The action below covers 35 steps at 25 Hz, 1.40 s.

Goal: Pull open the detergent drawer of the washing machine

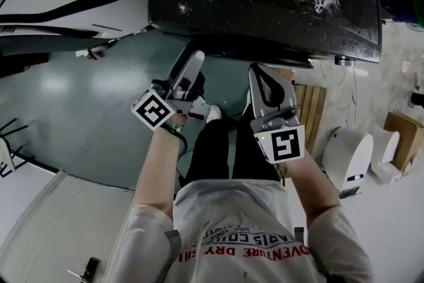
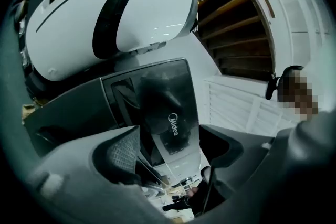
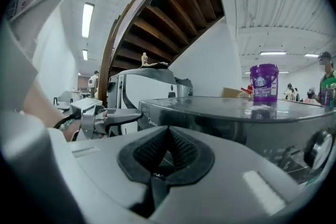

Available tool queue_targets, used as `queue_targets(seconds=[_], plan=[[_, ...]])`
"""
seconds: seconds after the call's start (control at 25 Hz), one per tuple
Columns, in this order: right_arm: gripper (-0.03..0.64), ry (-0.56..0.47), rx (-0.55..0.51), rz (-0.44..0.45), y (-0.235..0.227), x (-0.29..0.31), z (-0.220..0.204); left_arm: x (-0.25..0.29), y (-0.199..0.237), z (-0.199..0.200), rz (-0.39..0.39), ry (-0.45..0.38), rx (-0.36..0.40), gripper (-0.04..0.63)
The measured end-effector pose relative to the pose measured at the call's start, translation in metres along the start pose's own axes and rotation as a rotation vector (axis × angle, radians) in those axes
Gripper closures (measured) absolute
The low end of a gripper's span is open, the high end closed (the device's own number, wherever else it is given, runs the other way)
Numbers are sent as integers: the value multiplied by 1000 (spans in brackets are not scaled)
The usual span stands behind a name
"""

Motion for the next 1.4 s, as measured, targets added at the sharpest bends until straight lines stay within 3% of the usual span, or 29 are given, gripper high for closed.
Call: queue_targets(seconds=[0.16, 0.4, 0.64, 0.8, 1.08, 1.24, 1.4], plan=[[615, 17, 9, -3, -5, 5, -15, 19, 8, 0, -47, -4, -5, 242], [615, 39, 10, 0, -9, 7, -25, 37, 11, 4, -102, -4, 68, 233], [615, 54, 9, -1, -11, 10, -32, 44, 8, 1, -199, -81, -53, 247], [617, 52, 6, -3, -8, 10, -33, 43, 8, -1, -193, -111, -56, 249], [615, 51, 4, -15, -8, 5, -33, 41, 9, -1, -202, -88, -114, 267], [615, 54, -22, -27, -11, 0, -35, 16, 9, -12, -242, -94, -98, 307], [615, 69, -69, -38, -14, -7, -42, 3, 7, -18, -242, -97, -85, 304]])
Point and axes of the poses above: the fingertips, and each gripper's own axes: x forward along the fingers, y to its left, z out of its top, the point moved 7 cm from there along -x, backward along the fingers, and after that the axes turned 6 degrees about z, right-handed, at the moved point
